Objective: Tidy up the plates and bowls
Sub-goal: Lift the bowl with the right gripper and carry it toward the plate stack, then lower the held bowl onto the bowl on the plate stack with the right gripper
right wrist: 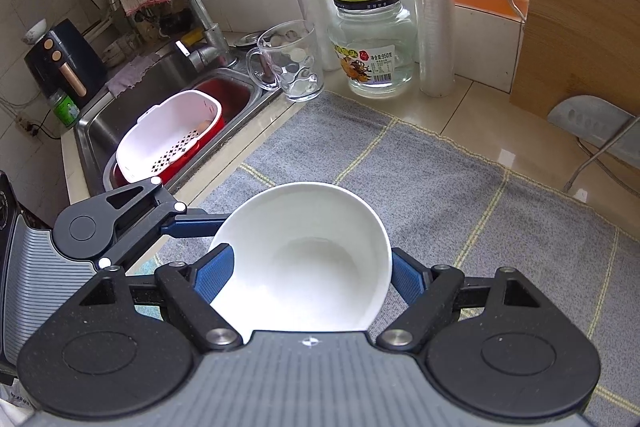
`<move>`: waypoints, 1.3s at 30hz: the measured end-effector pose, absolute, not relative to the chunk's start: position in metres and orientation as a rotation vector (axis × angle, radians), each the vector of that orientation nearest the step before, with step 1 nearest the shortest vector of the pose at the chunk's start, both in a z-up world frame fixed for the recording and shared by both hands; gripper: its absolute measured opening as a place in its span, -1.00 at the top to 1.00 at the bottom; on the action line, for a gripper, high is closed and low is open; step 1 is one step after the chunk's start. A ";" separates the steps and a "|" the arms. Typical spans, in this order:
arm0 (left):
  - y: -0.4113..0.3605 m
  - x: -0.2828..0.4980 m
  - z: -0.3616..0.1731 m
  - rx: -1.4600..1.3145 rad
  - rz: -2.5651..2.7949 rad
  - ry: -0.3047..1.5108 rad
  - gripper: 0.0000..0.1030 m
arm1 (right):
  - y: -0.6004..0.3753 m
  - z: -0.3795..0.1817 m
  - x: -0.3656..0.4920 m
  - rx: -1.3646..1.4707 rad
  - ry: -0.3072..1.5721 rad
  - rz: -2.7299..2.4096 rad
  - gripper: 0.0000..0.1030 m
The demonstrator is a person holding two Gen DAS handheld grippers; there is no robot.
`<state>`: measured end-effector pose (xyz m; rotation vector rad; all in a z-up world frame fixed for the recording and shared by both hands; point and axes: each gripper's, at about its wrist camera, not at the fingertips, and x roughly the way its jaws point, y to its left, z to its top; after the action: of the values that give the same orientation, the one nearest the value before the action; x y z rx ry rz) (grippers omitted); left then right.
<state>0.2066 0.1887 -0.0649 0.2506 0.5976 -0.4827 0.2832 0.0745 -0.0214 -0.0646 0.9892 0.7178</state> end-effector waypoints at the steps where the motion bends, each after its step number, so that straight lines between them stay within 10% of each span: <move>1: 0.187 0.205 -0.064 0.253 -0.489 0.597 -0.78 | 0.071 -0.021 0.281 -0.062 0.988 0.714 -0.69; 39: 0.093 0.184 -0.043 0.322 -0.771 0.544 -0.78 | -0.042 0.007 0.210 0.022 0.917 0.455 -0.70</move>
<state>0.1845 0.0932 -0.0426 0.3222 0.5443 -0.7713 0.2096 -0.0421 0.0075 0.0223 0.9174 0.4549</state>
